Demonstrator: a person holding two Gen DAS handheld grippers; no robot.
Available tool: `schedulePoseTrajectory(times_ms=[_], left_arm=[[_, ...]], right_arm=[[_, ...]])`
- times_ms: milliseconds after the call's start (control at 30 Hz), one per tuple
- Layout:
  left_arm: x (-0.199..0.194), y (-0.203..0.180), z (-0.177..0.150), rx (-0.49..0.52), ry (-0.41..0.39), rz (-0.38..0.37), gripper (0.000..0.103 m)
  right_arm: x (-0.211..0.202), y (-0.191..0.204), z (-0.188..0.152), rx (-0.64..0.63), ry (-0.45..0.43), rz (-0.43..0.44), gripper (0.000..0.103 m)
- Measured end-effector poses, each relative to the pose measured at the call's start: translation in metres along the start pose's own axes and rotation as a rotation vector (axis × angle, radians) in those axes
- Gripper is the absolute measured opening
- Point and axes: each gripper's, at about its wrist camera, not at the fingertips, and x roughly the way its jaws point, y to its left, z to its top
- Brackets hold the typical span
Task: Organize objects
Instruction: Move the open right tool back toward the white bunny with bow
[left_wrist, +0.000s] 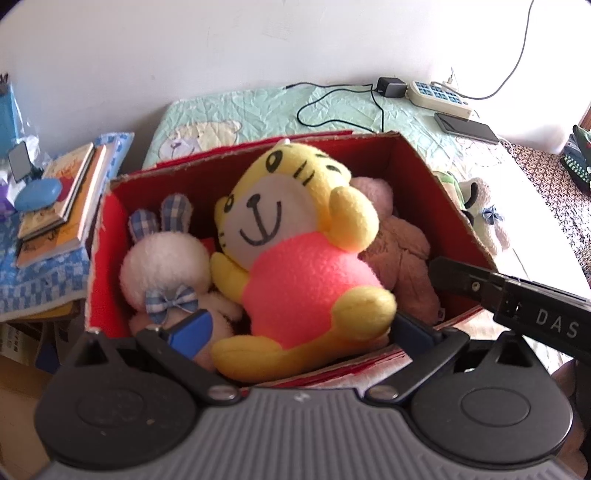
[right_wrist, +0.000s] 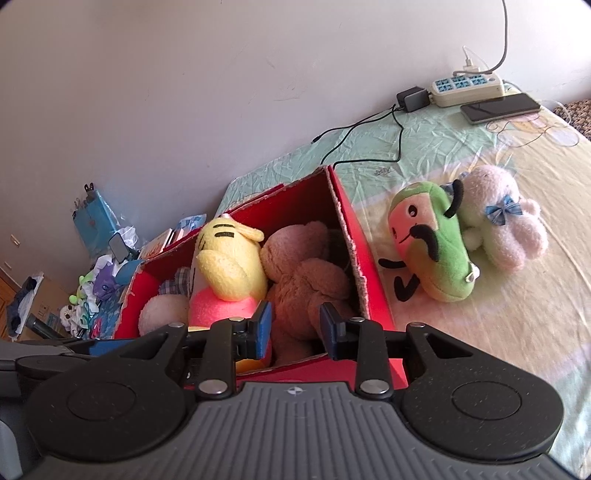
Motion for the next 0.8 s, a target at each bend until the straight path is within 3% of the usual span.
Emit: schedulePoseTrajectory(times_ms=[233, 800], left_arm=[[-0.010, -0.009, 0.000, 0.025, -0.023, 0.056, 0.102], [-0.034, -0.043, 0.006, 0.034, -0.072, 0.140, 0.100]], right_arm=[[-0.009, 0.000, -0.002, -0.029, -0.023, -0.033, 0.032], [-0.037, -0.016, 0.009, -0.074, -0.035, 0.002, 0.038]])
